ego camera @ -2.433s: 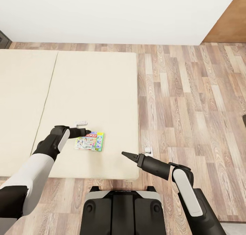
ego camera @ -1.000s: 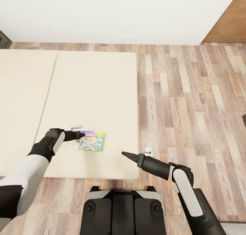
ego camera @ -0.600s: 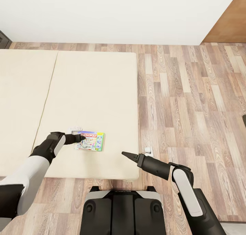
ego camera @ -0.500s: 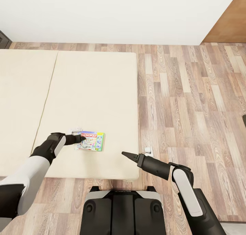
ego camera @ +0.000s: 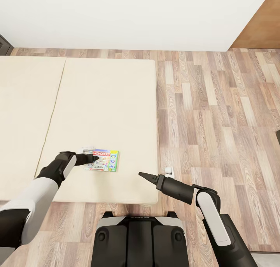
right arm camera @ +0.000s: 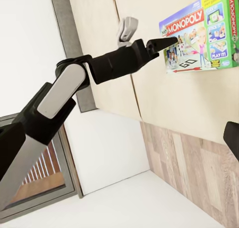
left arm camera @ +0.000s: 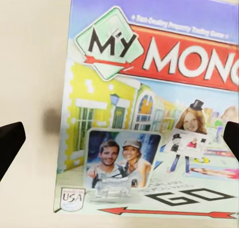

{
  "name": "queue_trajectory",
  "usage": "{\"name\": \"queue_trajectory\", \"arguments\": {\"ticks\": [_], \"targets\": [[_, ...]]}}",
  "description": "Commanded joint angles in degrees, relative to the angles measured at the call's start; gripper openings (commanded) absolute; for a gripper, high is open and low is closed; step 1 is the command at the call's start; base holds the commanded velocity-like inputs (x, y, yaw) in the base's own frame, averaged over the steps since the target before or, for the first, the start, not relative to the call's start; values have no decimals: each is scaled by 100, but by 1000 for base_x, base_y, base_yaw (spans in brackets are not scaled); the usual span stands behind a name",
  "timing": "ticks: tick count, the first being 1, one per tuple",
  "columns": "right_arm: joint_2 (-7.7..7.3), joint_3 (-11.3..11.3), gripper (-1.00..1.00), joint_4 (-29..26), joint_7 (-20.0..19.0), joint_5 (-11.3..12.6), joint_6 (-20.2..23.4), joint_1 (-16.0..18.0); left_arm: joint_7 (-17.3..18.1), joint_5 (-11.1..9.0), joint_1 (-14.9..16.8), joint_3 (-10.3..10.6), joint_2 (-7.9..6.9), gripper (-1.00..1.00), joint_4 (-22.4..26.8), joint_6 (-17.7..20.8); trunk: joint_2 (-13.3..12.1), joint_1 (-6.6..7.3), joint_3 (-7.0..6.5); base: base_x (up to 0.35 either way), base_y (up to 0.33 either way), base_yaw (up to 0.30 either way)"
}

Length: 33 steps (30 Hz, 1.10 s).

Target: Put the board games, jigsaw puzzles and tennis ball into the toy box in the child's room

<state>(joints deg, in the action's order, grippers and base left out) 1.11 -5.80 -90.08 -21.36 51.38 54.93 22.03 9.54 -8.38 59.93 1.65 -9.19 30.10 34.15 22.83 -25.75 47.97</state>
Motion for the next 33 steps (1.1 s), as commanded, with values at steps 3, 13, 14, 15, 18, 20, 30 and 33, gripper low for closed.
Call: {"name": "queue_trajectory", "arguments": {"ticks": [3,13,14,15,18,20,30,33], "targets": [[3,4,100,-1,-36,-40,12,3,4,-50,1,19,63,100,5,31,9,-3,6,0,0,0],[3,6,100,-1,-35,-40,9,3,325,-49,1,26,133,100,5,29,9,-3,6,0,0,0],[3,7,100,-1,-35,-40,9,3,338,-49,1,27,137,100,5,27,9,-3,6,0,0,0],[3,8,100,-1,-35,-40,12,3,357,-49,1,27,147,100,5,25,9,-3,6,0,0,0],[3,8,100,-1,-38,-40,15,3,377,-49,1,31,162,100,5,23,9,-3,6,0,0,0],[3,9,100,-1,-41,-40,16,3,384,-49,1,34,167,100,5,22,9,-3,6,0,0,0],[3,8,100,-1,-43,-40,17,3,391,-49,1,30,172,100,5,17,9,-3,6,0,0,0],[3,6,100,-1,-42,-40,17,3,391,-52,1,29,174,100,5,-6,9,-3,6,0,0,0]]}}
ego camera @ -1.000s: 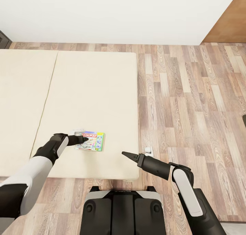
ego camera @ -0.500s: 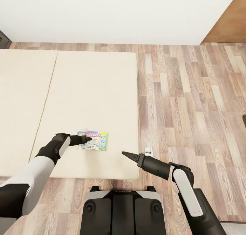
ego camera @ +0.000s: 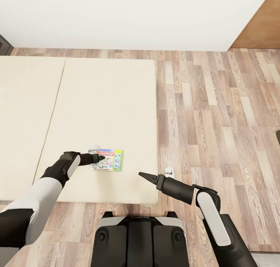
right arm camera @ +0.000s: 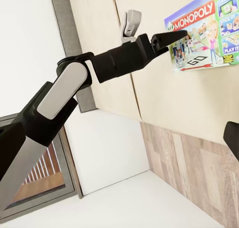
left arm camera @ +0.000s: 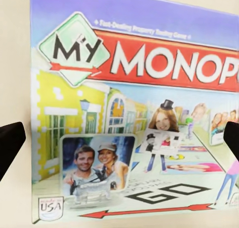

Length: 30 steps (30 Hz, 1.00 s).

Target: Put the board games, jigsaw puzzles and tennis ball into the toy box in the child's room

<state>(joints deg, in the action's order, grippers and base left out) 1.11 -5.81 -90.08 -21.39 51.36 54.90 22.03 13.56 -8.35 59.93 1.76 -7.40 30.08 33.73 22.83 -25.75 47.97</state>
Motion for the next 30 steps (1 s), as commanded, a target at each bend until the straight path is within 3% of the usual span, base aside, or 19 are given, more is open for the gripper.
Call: {"name": "queue_trajectory", "arguments": {"ticks": [1,16,23,30], "targets": [[3,6,100,-1,-38,-38,21,3,-12,-58,1,18,-1,100,7,10,9,-3,6,0,0,0],[3,10,100,-1,-41,-38,26,3,14,-68,1,13,210,100,7,-58,9,-3,6,0,0,0],[3,10,100,-1,-43,-37,29,3,299,-62,1,9,253,100,7,-48,9,-3,6,0,0,0],[2,10,100,-1,-48,-35,31,3,368,-62,1,9,321,100,7,-43,9,-3,6,0,0,0]]}}
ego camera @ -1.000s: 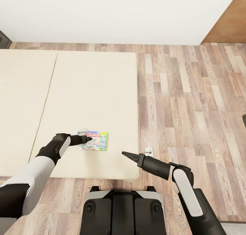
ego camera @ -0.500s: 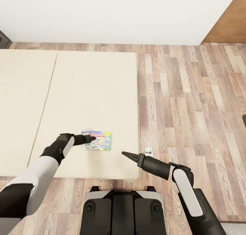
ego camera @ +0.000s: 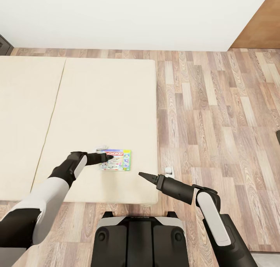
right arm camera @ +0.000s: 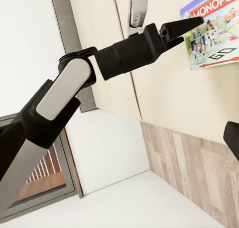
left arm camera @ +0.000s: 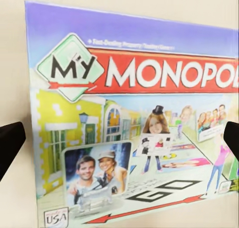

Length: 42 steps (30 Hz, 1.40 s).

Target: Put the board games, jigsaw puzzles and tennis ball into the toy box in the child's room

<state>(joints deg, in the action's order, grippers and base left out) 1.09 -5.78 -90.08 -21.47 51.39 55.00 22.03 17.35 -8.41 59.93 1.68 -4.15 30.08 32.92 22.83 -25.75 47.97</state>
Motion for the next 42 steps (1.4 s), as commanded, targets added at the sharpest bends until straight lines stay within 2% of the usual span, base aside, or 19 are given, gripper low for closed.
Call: {"name": "queue_trajectory", "arguments": {"ticks": [1,24,30,36,42], "targets": [[2,7,100,-1,-40,-40,22,3,-7,-55,1,17,10,100,7,39,9,-3,6,0,0,0],[-7,7,100,-8,-55,-33,44,3,5,-47,1,17,267,100,7,56,9,-3,6,0,0,0],[-139,7,100,-10,-62,-31,40,3,5,-47,1,23,343,100,7,65,9,-3,6,0,0,0],[-171,25,100,-10,-67,-28,38,3,6,-47,1,25,392,100,7,71,9,-3,6,0,0,0],[-179,142,100,-10,-73,-18,59,3,11,-47,1,26,472,100,7,74,9,-3,6,0,0,0]]}}
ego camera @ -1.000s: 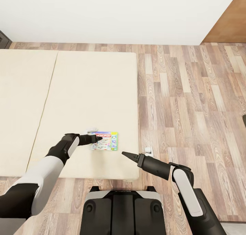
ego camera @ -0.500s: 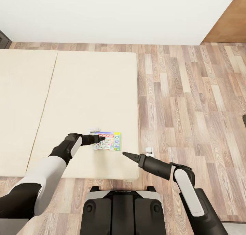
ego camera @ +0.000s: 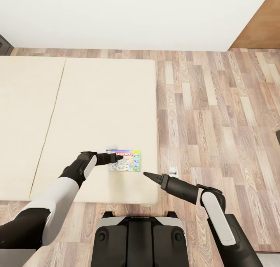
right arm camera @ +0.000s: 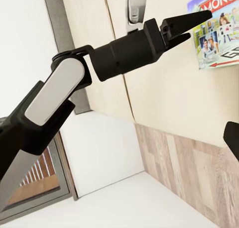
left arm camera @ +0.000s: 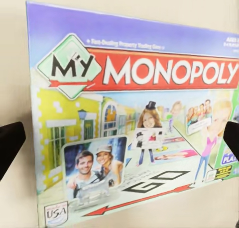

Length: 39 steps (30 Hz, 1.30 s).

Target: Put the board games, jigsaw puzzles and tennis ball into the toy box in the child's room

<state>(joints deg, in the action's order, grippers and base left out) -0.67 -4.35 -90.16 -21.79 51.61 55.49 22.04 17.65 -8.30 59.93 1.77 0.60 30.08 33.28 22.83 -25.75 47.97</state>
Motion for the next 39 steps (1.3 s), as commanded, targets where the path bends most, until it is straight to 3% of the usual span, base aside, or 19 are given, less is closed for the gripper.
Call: {"name": "queue_trajectory", "arguments": {"ticks": [1,39], "targets": [[-3,8,100,-1,-59,-39,12,3,-20,-58,1,17,11,100,6,38,9,-3,6,0,0,0],[-3,22,100,-1,-251,-37,15,3,-47,-49,1,66,113,100,15,1,9,-3,6,0,-10,0]]}}
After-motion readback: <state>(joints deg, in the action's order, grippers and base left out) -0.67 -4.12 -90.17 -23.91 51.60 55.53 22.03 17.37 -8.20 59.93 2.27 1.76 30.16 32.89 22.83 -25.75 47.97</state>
